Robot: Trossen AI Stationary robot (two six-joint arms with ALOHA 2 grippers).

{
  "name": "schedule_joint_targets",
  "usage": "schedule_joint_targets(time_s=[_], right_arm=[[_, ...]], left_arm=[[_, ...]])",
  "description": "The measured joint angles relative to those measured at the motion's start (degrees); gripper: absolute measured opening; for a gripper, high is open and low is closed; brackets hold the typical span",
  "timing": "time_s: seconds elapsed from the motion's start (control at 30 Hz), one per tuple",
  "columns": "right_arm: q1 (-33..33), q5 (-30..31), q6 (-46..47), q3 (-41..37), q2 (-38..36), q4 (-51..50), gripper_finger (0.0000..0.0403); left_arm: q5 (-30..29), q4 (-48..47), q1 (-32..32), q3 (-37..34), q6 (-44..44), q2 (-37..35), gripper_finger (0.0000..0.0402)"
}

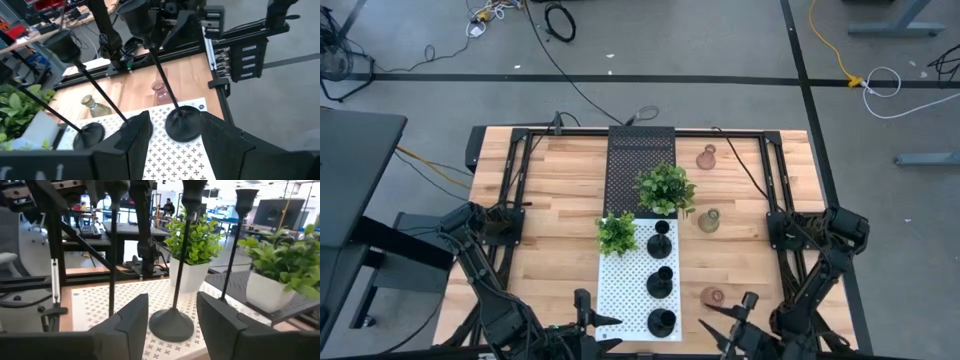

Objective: Pick & Place candle stick holders
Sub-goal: Put the bottom pink glass candle holder on the black shelf

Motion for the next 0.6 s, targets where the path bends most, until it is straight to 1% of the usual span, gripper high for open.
schedule_joint_targets(time_s=[0.17, 0.3, 0.47, 0.6], right_arm=[[0.2, 0.1, 6.9, -3.6, -0.1, -3.6, 0.0169], [1.4, 0.1, 12.1, -6.7, 0.0, -3.2, 0.0169], [4.0, 0.1, 14.3, -9.4, 0.0, -2.9, 0.0169], [4.4, 0.1, 17.4, -12.1, 0.0, -3.0, 0.0169]], left_arm=[[2.0, 0.0, 0.0, 0.0, -0.5, 0.0, 0.0179], [2.1, -0.1, 0.0, 0.0, -0.5, 0.0, 0.0179], [2.1, -0.2, 0.0, 0.0, -0.5, 0.0, 0.0179], [2.1, -0.5, 0.0, 0.0, -0.9, 0.0, 0.0179]])
